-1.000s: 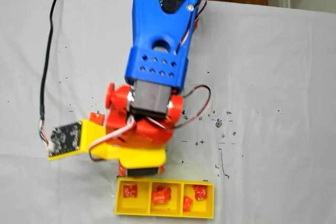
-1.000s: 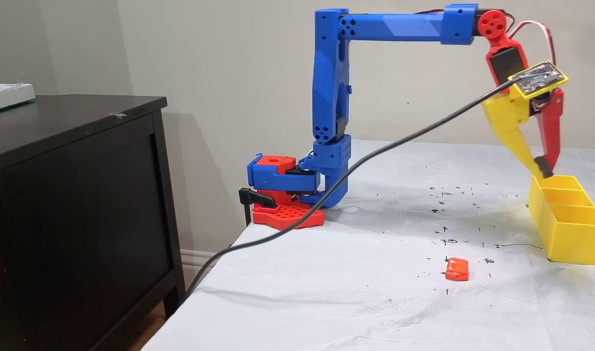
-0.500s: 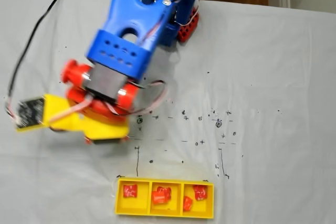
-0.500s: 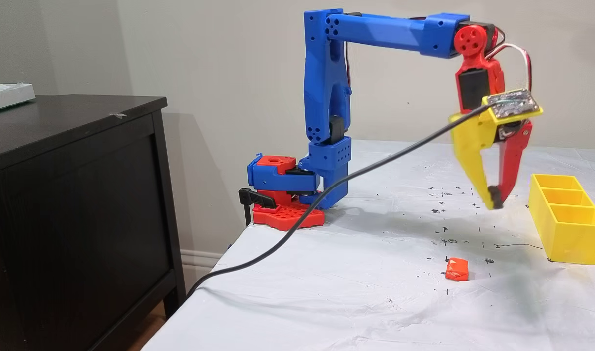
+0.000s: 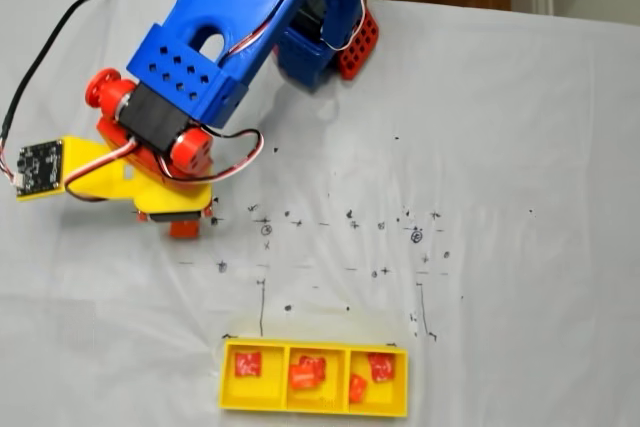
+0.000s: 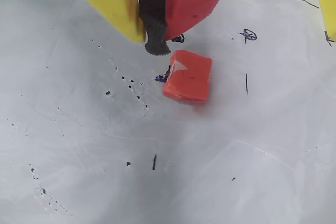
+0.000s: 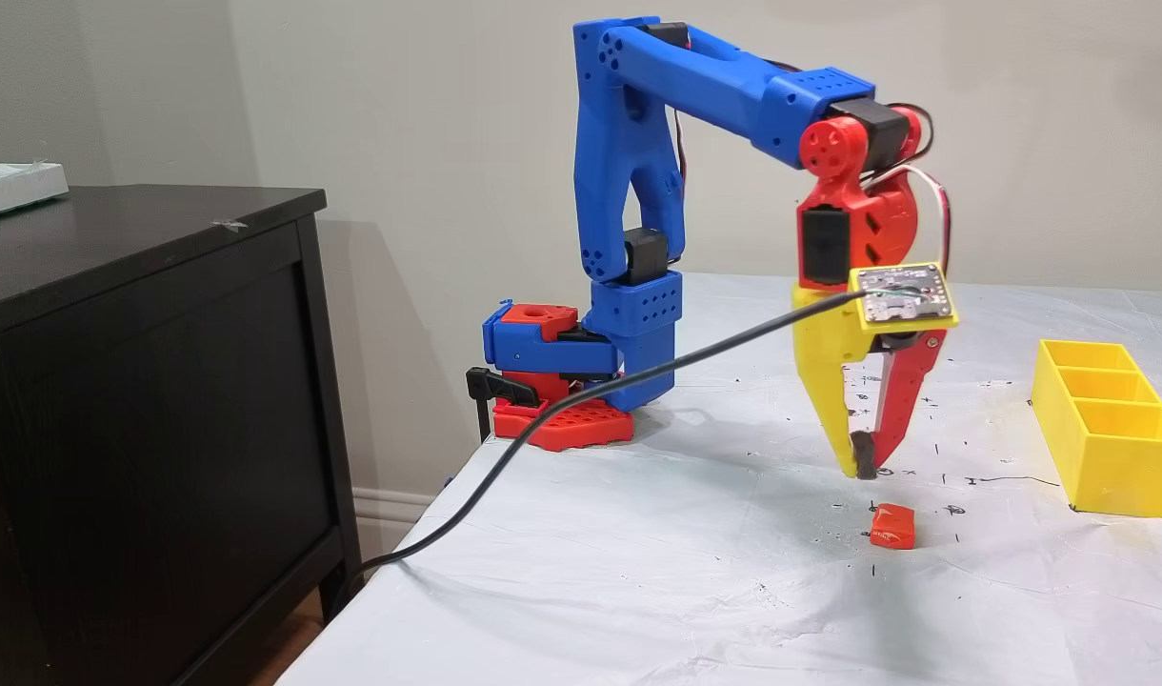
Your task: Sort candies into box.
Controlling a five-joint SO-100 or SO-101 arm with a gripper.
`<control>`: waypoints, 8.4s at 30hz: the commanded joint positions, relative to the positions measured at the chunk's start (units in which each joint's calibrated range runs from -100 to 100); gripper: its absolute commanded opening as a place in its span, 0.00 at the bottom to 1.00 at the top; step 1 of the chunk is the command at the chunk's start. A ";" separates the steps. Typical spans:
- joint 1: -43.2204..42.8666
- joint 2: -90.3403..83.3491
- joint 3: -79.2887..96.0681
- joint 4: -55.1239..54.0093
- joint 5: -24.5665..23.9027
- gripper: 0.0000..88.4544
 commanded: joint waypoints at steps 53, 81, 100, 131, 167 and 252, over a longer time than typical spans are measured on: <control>-1.90 15.08 -7.57 -6.80 -1.22 0.27; -7.52 4.56 -19.68 -3.45 -4.98 0.00; -19.75 4.90 -28.51 -5.49 -16.31 0.00; -22.83 18.05 -39.07 -3.53 -17.88 0.00; -22.10 7.36 -28.96 -3.53 -16.70 0.03; -23.82 -91.03 74.09 -8.11 -21.93 0.00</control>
